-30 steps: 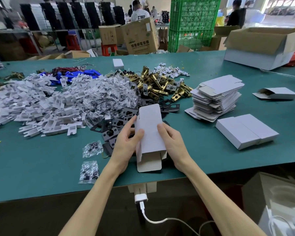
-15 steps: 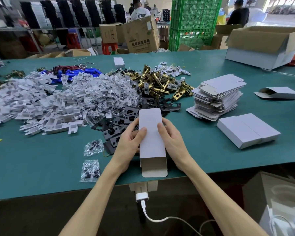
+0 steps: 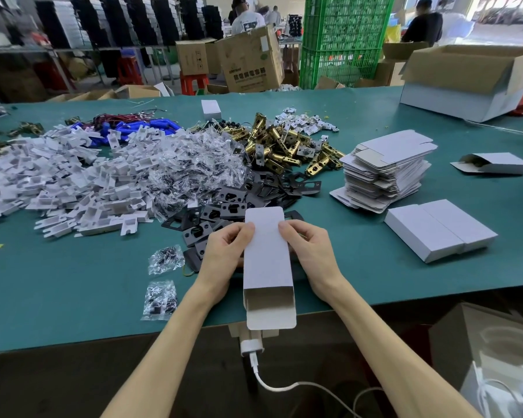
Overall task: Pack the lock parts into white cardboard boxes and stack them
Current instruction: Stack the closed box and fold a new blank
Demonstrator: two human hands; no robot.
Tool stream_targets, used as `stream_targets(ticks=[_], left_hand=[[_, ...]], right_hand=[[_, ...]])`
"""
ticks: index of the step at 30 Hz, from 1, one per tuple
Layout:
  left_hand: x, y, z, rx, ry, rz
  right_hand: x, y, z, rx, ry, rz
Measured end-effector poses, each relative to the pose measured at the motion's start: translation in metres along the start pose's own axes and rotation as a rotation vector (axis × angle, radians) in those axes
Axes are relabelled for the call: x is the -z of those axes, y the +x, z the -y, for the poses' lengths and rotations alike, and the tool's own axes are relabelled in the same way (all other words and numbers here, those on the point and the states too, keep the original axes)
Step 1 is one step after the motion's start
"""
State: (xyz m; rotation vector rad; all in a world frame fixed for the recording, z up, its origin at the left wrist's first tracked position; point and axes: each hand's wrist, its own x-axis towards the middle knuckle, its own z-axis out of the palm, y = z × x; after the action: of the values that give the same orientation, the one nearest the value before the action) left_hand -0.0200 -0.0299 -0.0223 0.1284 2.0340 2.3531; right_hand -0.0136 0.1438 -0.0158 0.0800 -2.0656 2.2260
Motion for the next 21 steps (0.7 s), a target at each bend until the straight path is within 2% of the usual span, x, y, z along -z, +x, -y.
stream_targets(ticks=[3,8,14,21], left_hand=[[0.0001,0.0020,0.0009,-0.011,-0.002,-0.015],[0.0016,0.0034,0.0021,-0.047,-0.045,0.025],[-0.0008,0.0038,0.0021,0.003,0.055,0.069],[-0.0057,0.0019,0.0002,-0.028,0.126,0.115]], right_hand=[[0.0009,0.0012,0.0008,0.013,0.048,-0.036],[0.0005,0.0001,0.0002,0.044,0.003,0.004],[0.0040,0.0022,-0.0023,-0.008,0.105,-0.083],[0.0043,0.0007,0.0015,-0.035,0.170,-0.066]])
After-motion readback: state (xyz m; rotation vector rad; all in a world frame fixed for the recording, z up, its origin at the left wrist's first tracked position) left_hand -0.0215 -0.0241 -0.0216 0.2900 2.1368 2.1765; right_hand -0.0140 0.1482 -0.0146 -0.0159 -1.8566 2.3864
